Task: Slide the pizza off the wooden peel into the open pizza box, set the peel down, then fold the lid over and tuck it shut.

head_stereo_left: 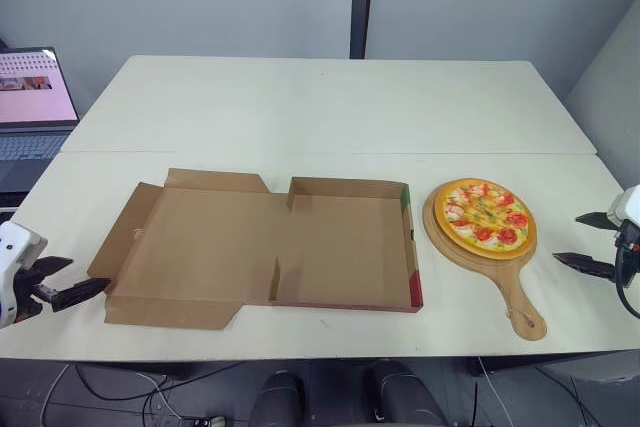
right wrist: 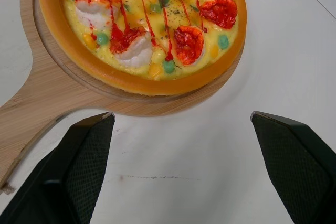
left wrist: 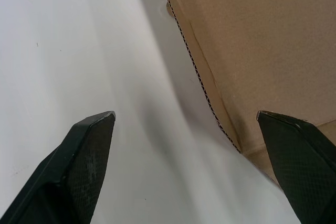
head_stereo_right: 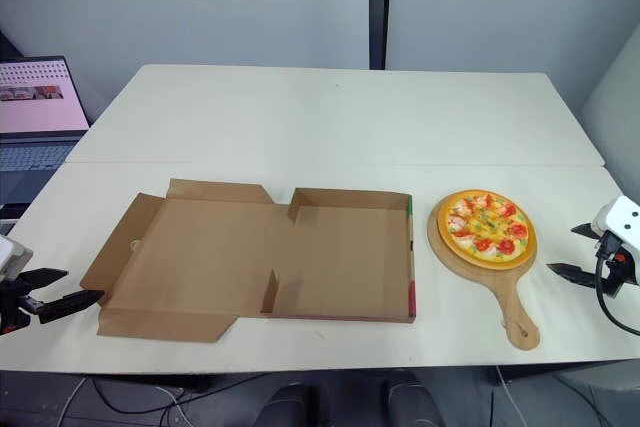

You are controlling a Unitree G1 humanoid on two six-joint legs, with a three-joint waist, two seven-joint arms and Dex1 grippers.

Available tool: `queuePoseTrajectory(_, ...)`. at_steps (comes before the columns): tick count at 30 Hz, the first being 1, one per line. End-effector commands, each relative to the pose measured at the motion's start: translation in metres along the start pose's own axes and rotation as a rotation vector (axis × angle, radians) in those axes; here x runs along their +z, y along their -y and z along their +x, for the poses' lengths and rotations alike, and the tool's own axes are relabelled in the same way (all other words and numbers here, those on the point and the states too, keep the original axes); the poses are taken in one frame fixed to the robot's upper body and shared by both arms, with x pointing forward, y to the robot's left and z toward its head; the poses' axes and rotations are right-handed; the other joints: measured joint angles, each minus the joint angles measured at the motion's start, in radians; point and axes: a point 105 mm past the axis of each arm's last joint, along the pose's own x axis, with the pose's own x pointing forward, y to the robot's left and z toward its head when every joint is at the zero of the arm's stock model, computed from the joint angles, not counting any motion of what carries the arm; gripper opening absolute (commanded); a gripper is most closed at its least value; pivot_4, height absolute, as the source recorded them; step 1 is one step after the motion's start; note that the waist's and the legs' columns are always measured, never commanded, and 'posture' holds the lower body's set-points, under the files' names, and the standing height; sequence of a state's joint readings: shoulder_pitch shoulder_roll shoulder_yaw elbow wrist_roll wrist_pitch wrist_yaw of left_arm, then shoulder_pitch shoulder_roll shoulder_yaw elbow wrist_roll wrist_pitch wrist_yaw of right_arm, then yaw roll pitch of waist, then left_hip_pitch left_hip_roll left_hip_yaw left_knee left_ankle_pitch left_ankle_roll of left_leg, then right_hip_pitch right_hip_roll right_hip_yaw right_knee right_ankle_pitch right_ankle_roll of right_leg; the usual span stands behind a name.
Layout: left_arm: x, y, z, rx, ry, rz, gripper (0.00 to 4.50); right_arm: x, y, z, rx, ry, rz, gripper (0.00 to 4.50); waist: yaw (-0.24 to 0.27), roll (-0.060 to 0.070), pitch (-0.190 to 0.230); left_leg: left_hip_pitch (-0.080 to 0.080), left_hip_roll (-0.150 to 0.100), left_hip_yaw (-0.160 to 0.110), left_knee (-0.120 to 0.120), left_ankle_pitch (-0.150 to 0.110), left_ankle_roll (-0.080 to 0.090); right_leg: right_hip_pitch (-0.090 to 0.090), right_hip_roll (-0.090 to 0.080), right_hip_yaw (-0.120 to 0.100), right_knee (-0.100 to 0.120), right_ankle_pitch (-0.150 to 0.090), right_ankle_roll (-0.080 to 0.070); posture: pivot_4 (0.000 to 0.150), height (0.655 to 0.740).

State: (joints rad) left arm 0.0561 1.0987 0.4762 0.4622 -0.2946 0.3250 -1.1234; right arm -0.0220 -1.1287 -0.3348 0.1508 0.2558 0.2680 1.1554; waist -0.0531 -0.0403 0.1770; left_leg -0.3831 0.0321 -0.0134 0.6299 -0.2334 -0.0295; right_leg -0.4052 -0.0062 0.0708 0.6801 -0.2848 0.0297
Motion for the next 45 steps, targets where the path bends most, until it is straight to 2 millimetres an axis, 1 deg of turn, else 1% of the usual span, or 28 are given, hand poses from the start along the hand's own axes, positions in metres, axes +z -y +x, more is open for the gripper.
queuePoseTrajectory(1,0.015,-0.006,-0.012,0.029,0.033,0.037,4.50,0.013,0.004,-0.002,-0.011,0.034,-0.035,4.47,-0.001,0.000,0.000,0.000,0.000,0.000,0.000,0.000,0.000,0.000,0.000,0.000,0.000,0.000,0.000,0.150,0.7306)
queuePoseTrajectory(4,0.012,-0.006,-0.016,0.044,0.023,0.035,4.50,0.013,0.003,0.001,-0.003,0.032,-0.037,4.47,-0.003,0.000,0.000,0.000,0.000,0.000,0.000,0.000,0.000,0.000,-0.002,0.000,0.000,0.000,0.000,0.150,0.7306)
queuePoseTrajectory(7,0.012,-0.003,-0.016,0.024,0.034,0.035,4.50,0.013,0.003,0.002,-0.001,0.030,-0.034,4.47,-0.003,0.000,0.000,0.000,0.001,0.000,0.000,0.000,0.000,0.000,-0.003,0.000,0.000,0.000,0.000,0.150,0.7306)
queuePoseTrajectory(12,0.021,0.000,-0.017,-0.005,0.125,-0.004,4.50,0.014,0.002,0.004,-0.001,0.035,-0.027,4.47,-0.002,0.000,0.000,0.000,0.000,0.000,0.000,0.000,0.000,0.000,-0.003,0.000,0.000,0.000,0.000,0.150,0.7306)
queuePoseTrajectory(16,0.027,0.003,-0.017,-0.027,0.167,-0.021,4.50,0.014,0.001,0.005,-0.001,0.039,-0.025,4.47,-0.002,0.000,0.000,0.000,0.000,0.000,0.000,0.000,0.000,0.000,-0.003,0.000,0.000,0.000,0.000,0.150,0.7306)
queuePoseTrajectory(18,0.028,0.002,-0.016,-0.026,0.168,-0.030,4.50,0.015,0.001,0.005,-0.009,0.042,-0.028,4.47,-0.002,0.000,0.000,0.000,0.000,0.000,0.000,0.000,0.000,0.000,-0.003,0.000,0.000,0.000,0.000,0.150,0.7306)
queuePoseTrajectory(20,0.031,0.006,-0.016,-0.073,0.176,-0.049,4.50,0.014,0.003,0.005,-0.030,0.045,-0.026,4.47,-0.002,0.000,0.000,0.000,0.000,0.000,0.000,0.000,0.000,0.000,-0.003,-0.001,0.000,0.000,0.000,0.150,0.7306)
queuePoseTrajectory(25,0.049,0.017,-0.010,-0.133,0.238,-0.039,4.50,0.017,0.007,0.003,-0.077,0.080,0.000,4.47,-0.002,0.000,0.000,0.000,-0.001,0.000,0.000,0.000,0.000,0.000,-0.002,-0.001,0.000,0.000,0.000,0.150,0.7306)
queuePoseTrajectory(29,0.068,0.042,-0.002,-0.235,0.269,0.025,4.50,0.020,0.006,0.000,-0.101,0.113,0.036,4.47,-0.001,0.000,0.000,0.000,-0.001,0.000,0.000,0.000,0.000,0.000,-0.002,0.000,0.000,0.000,0.000,0.150,0.7306)
queuePoseTrajectory(31,0.085,0.059,0.002,-0.298,0.304,0.063,4.50,0.023,0.004,-0.001,-0.103,0.130,0.052,4.47,-0.001,0.000,0.000,0.000,-0.001,0.000,0.000,0.000,0.000,0.000,-0.002,0.000,0.000,0.000,0.001,0.150,0.7306)
queuePoseTrajectory(35,0.109,0.097,0.009,-0.438,0.343,0.127,4.50,0.029,-0.008,-0.007,-0.100,0.157,0.077,4.47,0.002,0.000,0.000,-0.001,-0.002,-0.001,0.000,0.000,0.000,0.000,-0.001,0.000,0.000,0.001,0.001,0.150,0.7306)
queuePoseTrajectory(38,0.126,0.129,0.014,-0.556,0.365,0.184,4.50,0.035,-0.020,-0.012,-0.109,0.185,0.120,4.47,0.005,0.000,0.000,-0.001,-0.002,-0.001,0.001,0.000,0.000,0.001,-0.001,0.001,0.000,0.001,0.002,0.150,0.7306)
queuePoseTrajectory(40,0.135,0.150,0.019,-0.636,0.363,0.254,4.50,0.039,-0.032,-0.013,-0.122,0.195,0.150,4.47,0.008,0.000,0.000,-0.001,-0.002,-0.001,0.001,0.000,0.000,0.001,0.000,0.001,0.000,0.001,0.002,0.150,0.7306)
queuePoseTrajectory(42,0.142,0.163,0.019,-0.693,0.372,0.290,4.50,0.042,-0.047,-0.014,-0.108,0.194,0.173,4.47,0.009,0.000,0.000,-0.002,-0.003,-0.002,0.001,0.000,0.000,0.001,0.002,0.001,0.000,0.001,0.003,0.150,0.7306)
queuePoseTrajectory(45,0.154,0.184,0.018,-0.794,0.394,0.351,4.50,0.039,-0.068,-0.011,-0.105,0.158,0.220,4.47,0.010,0.000,0.000,-0.002,-0.003,-0.003,0.001,0.000,0.000,0.001,0.004,0.001,0.000,0.001,0.002,0.150,0.7306)
